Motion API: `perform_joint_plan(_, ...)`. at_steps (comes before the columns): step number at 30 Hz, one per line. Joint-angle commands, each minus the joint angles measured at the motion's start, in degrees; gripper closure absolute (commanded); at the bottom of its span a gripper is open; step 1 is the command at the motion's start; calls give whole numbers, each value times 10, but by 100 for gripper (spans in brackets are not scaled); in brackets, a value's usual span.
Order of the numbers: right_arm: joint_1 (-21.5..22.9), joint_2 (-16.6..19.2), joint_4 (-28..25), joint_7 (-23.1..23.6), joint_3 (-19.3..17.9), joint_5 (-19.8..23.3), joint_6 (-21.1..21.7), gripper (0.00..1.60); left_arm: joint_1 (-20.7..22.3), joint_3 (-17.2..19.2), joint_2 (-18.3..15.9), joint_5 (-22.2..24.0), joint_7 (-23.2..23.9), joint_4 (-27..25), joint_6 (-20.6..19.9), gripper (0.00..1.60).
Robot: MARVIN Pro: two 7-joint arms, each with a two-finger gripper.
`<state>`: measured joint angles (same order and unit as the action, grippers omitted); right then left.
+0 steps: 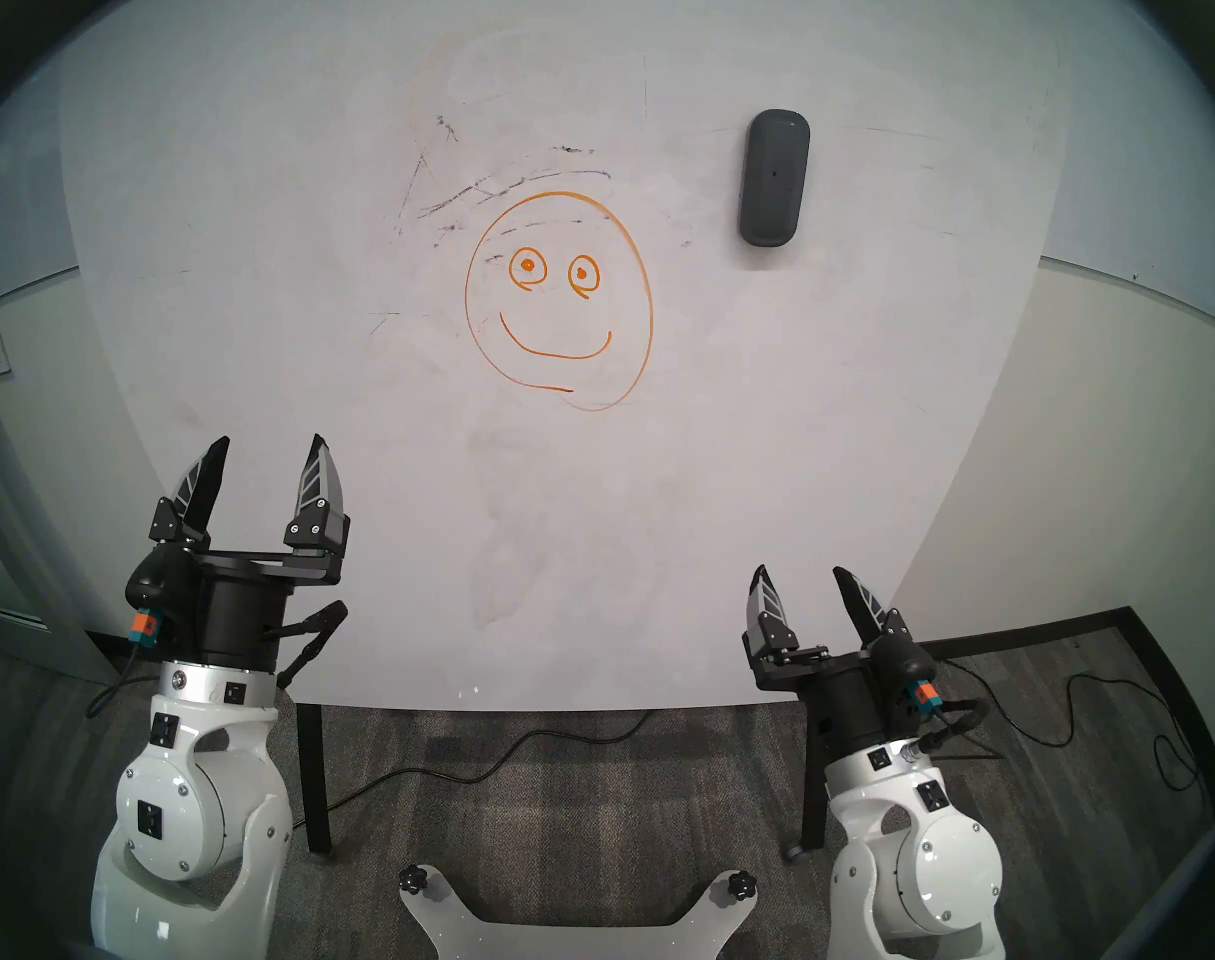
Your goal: Erase all marks on the whiteboard with the eraser
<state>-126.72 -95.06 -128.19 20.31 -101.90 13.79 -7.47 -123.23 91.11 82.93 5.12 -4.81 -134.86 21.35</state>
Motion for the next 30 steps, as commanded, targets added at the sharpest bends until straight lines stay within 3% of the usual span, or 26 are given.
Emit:
perform_joint_plan(1, 3, -1, -12, -1, 1, 0, 0, 0, 0, 0, 0, 0, 0, -11, 1, 0)
perform_joint_plan(11, 4, -4, -12, -1, 3, -3, -1, 0, 0, 0, 0, 0, 0, -11, 1, 0)
perform_joint_plan(30, 43, -9, -26, -13, 41, -56, -1, 0, 1, 0, 0, 0, 0, -10, 1, 0)
